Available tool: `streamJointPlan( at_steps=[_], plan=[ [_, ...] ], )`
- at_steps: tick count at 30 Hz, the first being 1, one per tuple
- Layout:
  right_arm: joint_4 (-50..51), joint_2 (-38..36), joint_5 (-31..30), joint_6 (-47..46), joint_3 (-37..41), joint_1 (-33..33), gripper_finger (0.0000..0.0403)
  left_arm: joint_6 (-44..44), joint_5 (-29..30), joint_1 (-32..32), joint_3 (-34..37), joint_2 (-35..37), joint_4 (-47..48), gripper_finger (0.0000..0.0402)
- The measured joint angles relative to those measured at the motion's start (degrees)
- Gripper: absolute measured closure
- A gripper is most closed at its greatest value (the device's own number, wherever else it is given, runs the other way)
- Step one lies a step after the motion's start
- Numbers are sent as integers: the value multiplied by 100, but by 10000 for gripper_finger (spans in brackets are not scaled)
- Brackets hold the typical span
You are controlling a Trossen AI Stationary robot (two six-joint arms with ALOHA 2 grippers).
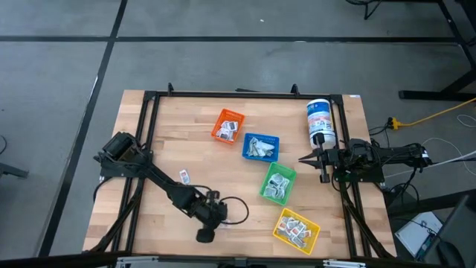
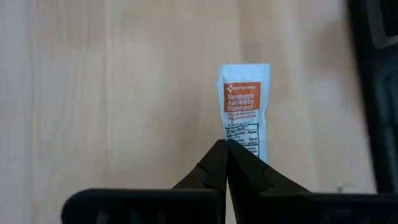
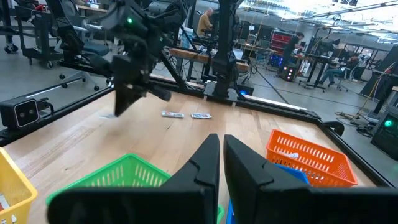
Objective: Pick & Place First Aid Supplies
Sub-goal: Put the orange ointment pack into the yellow basket
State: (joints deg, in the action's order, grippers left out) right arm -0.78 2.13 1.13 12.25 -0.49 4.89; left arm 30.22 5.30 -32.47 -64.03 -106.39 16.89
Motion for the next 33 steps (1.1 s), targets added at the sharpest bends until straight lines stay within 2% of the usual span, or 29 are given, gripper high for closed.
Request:
streamJointPlan(
  at_steps=[4,15,26,33],
  plan=[
    [0,0,1,1,0,1,377,-721,258,27,0,0,-782,400],
    [0,-2,0,0,0,2,377,-1998,276,496,-2,0,-2451,400],
    [0,-2,1,2,0,1,377,-2848,393,867,-2,-7,-3854,400],
    [0,0,1,1,-1,0,377,-2915,614,1098,-274,-154,-4020,400]
  ],
)
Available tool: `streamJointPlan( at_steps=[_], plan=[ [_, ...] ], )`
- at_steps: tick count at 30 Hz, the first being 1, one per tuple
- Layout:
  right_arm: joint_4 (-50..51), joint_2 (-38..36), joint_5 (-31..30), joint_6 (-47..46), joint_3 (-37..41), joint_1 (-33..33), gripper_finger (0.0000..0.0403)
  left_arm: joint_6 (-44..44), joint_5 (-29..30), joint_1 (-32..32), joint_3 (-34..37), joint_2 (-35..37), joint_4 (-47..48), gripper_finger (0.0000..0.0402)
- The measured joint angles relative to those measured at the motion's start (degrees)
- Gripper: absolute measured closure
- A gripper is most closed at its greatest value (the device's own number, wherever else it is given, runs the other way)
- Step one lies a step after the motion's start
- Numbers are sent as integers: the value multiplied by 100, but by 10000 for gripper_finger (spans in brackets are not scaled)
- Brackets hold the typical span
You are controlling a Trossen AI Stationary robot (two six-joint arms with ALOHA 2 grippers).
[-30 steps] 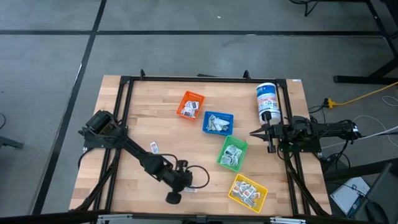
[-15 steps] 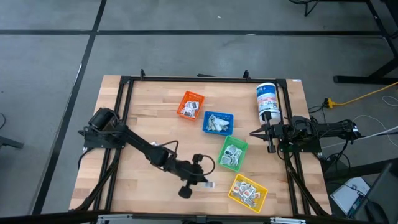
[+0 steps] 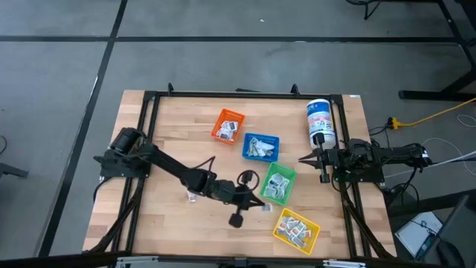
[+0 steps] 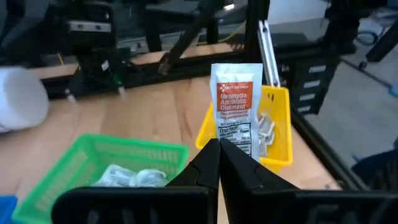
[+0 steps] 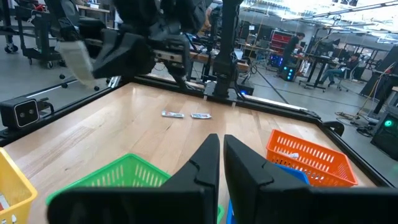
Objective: Pick & Place First Aid Supplies
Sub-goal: Put the orange ointment pack into the yellow basket
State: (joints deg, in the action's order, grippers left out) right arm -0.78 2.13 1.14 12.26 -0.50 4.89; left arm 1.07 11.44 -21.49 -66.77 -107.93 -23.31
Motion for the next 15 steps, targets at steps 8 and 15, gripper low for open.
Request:
streamJointPlan(
  at_steps=[8,15],
  plan=[
    [-2,0,-1,-1,1,2,377,-812,-264,-18,-1240,-1105,45,400],
    [-2,0,0,-1,1,1,377,-1133,-698,79,-2406,-1881,19,400]
  ],
)
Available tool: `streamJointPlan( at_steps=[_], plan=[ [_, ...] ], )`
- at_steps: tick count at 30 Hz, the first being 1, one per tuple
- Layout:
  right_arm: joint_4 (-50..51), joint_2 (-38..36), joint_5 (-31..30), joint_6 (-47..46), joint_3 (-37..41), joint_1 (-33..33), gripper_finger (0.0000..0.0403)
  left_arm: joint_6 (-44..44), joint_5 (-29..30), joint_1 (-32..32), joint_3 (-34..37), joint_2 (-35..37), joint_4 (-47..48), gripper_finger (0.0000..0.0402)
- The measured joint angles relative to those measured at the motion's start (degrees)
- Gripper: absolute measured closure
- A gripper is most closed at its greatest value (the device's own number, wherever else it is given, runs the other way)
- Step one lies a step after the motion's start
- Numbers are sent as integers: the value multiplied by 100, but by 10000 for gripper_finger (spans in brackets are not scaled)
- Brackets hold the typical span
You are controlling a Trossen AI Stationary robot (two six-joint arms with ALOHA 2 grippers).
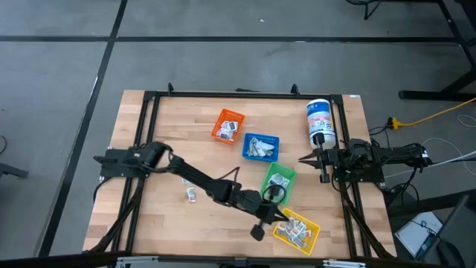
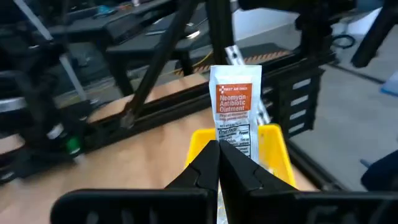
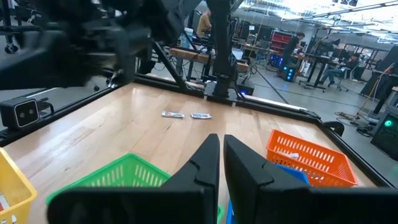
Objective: Pick & Place First Aid Supplies
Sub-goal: Put the orange ointment pack into the yellow basket
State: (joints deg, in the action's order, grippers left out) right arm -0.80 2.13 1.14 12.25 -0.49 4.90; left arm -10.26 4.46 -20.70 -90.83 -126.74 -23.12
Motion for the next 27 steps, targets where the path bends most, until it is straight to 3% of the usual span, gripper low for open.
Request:
streamJointPlan(
  at_steps=[7,11,15,27],
  plan=[
    [2,0,0,1,-1,0,377,234,-950,84,-884,-947,13,400],
    [2,0,-1,2,0,-1,377,673,-1360,139,-1040,-1201,53,397],
    [2,-1,-1,1,0,0,377,1030,-1506,248,-1040,-1204,38,390],
    [2,-1,-1,2,-2,-1,377,1023,-1619,281,-1040,-1202,58,339]
  ],
)
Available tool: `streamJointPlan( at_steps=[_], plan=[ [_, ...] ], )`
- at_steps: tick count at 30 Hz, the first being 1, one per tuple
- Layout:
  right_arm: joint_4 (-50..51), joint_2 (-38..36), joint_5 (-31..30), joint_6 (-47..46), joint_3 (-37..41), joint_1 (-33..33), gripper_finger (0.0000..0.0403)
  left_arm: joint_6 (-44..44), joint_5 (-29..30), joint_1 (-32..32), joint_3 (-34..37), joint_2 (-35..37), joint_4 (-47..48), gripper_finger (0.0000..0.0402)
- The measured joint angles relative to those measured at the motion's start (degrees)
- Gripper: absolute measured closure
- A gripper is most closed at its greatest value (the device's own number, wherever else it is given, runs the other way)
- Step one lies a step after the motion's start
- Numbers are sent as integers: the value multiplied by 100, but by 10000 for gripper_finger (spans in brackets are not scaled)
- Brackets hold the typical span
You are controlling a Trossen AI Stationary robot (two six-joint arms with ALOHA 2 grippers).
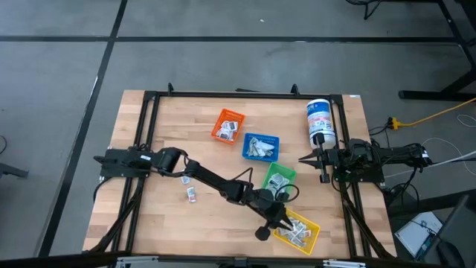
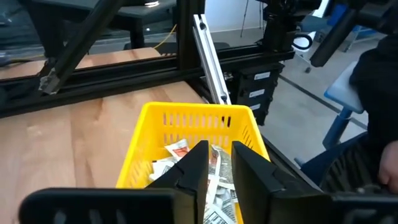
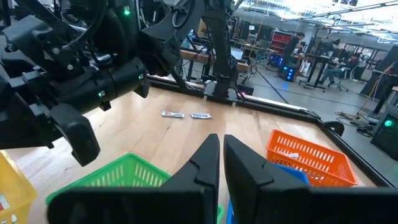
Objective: Pick & Place First Aid Supplies
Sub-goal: Put the orange ointment pack into the yellow basket
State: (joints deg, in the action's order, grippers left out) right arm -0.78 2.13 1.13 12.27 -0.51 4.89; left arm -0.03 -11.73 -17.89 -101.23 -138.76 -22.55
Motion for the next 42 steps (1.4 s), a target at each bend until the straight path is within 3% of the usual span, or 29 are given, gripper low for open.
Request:
streamJointPlan(
  at_steps=[8,20,32,42],
  plan=[
    [-1,1,-1,-1,1,1,377,-58,27,-11,0,258,482,325],
    [0,1,0,0,2,2,377,-324,702,-205,43,1532,3197,334],
    [-1,-1,1,-2,1,1,377,-512,681,-467,839,2367,4740,339],
    [-1,0,-1,-1,1,0,377,379,998,-435,1909,3037,4882,350]
  ],
)
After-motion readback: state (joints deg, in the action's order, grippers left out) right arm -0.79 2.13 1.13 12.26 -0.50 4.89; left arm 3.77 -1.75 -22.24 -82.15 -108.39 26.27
